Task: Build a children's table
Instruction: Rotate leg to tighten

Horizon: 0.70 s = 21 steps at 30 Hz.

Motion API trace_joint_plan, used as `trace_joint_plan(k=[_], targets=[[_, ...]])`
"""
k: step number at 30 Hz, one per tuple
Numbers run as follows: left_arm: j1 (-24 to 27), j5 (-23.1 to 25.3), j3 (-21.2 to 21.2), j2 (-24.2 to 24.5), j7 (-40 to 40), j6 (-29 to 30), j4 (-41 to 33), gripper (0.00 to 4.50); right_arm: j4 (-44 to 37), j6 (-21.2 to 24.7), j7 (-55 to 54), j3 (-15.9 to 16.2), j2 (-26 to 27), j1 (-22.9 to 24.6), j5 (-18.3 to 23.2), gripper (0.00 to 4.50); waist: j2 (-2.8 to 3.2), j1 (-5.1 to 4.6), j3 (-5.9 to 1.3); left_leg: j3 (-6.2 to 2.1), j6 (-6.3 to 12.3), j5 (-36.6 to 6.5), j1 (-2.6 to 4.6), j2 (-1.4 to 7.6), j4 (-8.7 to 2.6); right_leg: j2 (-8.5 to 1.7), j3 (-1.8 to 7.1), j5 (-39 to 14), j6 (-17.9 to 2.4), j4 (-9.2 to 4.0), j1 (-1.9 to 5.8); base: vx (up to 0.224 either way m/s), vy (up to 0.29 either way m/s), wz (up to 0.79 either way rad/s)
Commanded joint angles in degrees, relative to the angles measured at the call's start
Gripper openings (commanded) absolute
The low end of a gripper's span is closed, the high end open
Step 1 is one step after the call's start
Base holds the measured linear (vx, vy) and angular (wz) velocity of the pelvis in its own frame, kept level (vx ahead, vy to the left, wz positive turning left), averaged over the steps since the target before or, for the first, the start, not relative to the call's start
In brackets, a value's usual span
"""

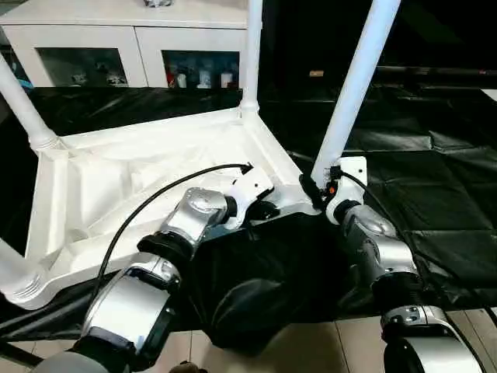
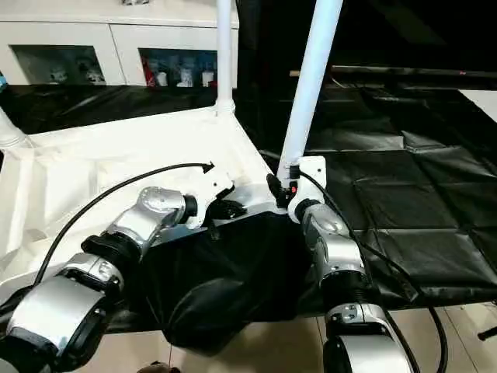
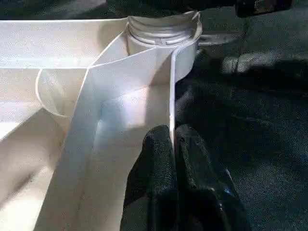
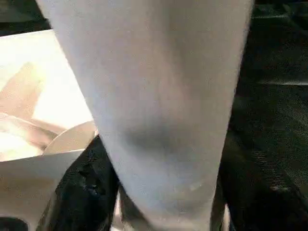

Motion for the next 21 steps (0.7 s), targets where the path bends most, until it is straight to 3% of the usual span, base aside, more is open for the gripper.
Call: trace_joint_plan(k=[1,7,12,17,21], targets=[[0.04,-2.45,0.12,-1.62,-3.76,-2.92,-2.88,0.0,0.73,3.1,7.09,5.69,2.28,1.1,0.38,3.24,-0.23,-0.14,-3.32,-1.39,0.01,-18.07,1.37,1.83,-4.46,-3.47,2.4,-15.37,-10.12,-5.24,1.87,0.0,0.0,0.0],[2.36,-2.82,-1.16,2.15,-12.51,-4.92,-5.28,0.0,-4.14,4.18,22.91,10.91,-5.32,2.93,0.2,3.36,-0.47,-0.1,-3.45,-1.14,1.96,-14.38,1.16,1.91,-4.11,-3.42,2.44,-10.43,-11.52,-4.65,2.22,0.0,0.0,0.0],[4.11,-3.95,-1.12,6.33,-20.29,-4.82,-7.99,0.0,-9.15,7.37,35.99,13.48,-12.63,5.01,1.32,3.36,-0.6,0.69,-3.57,-0.85,3.76,-11.57,1.11,2.2,-3.75,-3.15,2.19,-5.52,-13.75,-3.83,2.46,0.0,0.0,0.0],[5.51,-3.43,-1.54,10.47,-24.82,-5.52,-9.38,0.0,-9.58,9.16,40.89,14.04,-16.33,4.82,1.75,3.22,-0.47,0.84,-3.38,-0.9,1.98,-14.1,1.32,2.38,-4.03,-3.39,2.25,-10.24,-13.65,-4.2,2.14,0.0,0.0,0.0],[5.94,-3.41,-1.22,11.45,-25.51,-5.34,-10.14,0.0,-9.49,9.34,41.84,14.17,-16.85,4.65,1.63,2.93,-0.5,0.83,-3.43,-0.94,1.18,-14.19,1.36,2.38,-4.06,-3.41,2.29,-9.89,-13.7,-4.06,2.1,0.0,0.0,0.0]])
